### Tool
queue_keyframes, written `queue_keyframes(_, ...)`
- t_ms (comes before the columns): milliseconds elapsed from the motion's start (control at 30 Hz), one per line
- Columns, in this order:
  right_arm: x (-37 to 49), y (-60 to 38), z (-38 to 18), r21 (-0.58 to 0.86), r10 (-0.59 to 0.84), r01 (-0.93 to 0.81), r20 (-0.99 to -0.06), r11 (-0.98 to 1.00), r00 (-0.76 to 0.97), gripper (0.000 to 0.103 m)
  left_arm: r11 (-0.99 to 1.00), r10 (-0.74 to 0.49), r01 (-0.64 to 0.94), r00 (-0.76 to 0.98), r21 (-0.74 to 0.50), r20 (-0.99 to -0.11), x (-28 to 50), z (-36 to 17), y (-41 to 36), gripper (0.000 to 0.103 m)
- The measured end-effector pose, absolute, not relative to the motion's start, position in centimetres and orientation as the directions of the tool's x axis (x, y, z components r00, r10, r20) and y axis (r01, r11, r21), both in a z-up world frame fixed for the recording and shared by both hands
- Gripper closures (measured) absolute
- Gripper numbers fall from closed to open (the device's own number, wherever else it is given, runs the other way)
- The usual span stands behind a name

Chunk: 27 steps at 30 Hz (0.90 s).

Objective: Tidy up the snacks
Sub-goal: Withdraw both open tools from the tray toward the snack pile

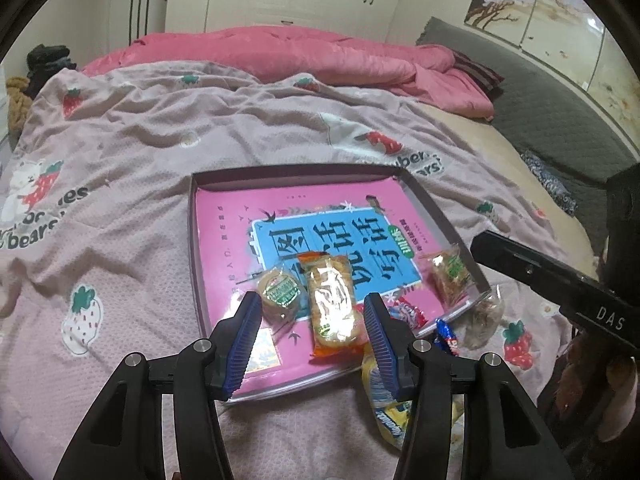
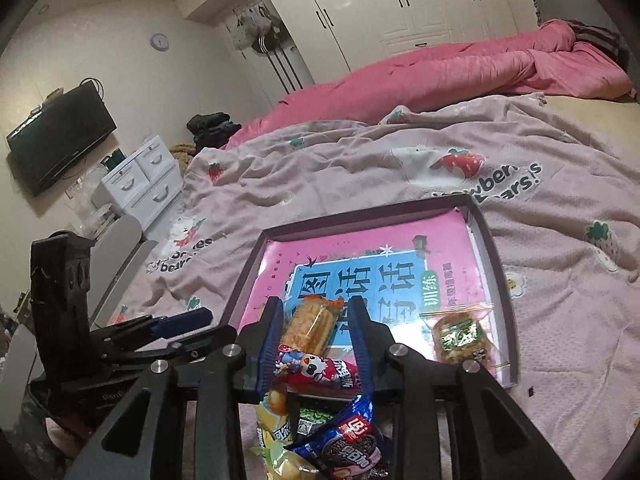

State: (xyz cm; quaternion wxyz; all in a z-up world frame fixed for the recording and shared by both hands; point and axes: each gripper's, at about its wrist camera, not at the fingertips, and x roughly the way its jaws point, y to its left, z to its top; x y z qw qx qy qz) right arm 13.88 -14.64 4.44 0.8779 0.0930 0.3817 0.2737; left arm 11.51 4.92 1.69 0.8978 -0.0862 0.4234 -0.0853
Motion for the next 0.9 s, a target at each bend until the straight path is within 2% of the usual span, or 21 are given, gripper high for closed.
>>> queue_keyframes(67,13.6,-14.9,4.9,0.362,0.546,-0.411,-0.617,0.837,0.567,0.068,0.97,-0.223,0.073,0.637,-0.231,-0.738,11.3,2.2,5.2,0.039)
queue_keyframes(200,13.1,-15.7,5.8,0.35,0.533,-0.404,-0.603,0.845,0.594,0.066,0.97,-0.22,0.066,0.656,-0.235,-0.722,10.7,3.0,5.6,0.039)
queue_keyframes(433,12.2,-17.9,8.1,0.326,0.506,-0.386,-0.567,0.863,0.651,0.055,0.968,-0.225,0.075,0.687,-0.241,-0.691,9.3,5.1,5.8,0.038)
queue_keyframes(900,10.3,-20.3,9.6,0.268,0.443,-0.353,-0.559,0.897,0.701,0.055,0.974,-0.209,0.084,0.699,-0.212,-0.683,7.7,6.5,5.4,0.036)
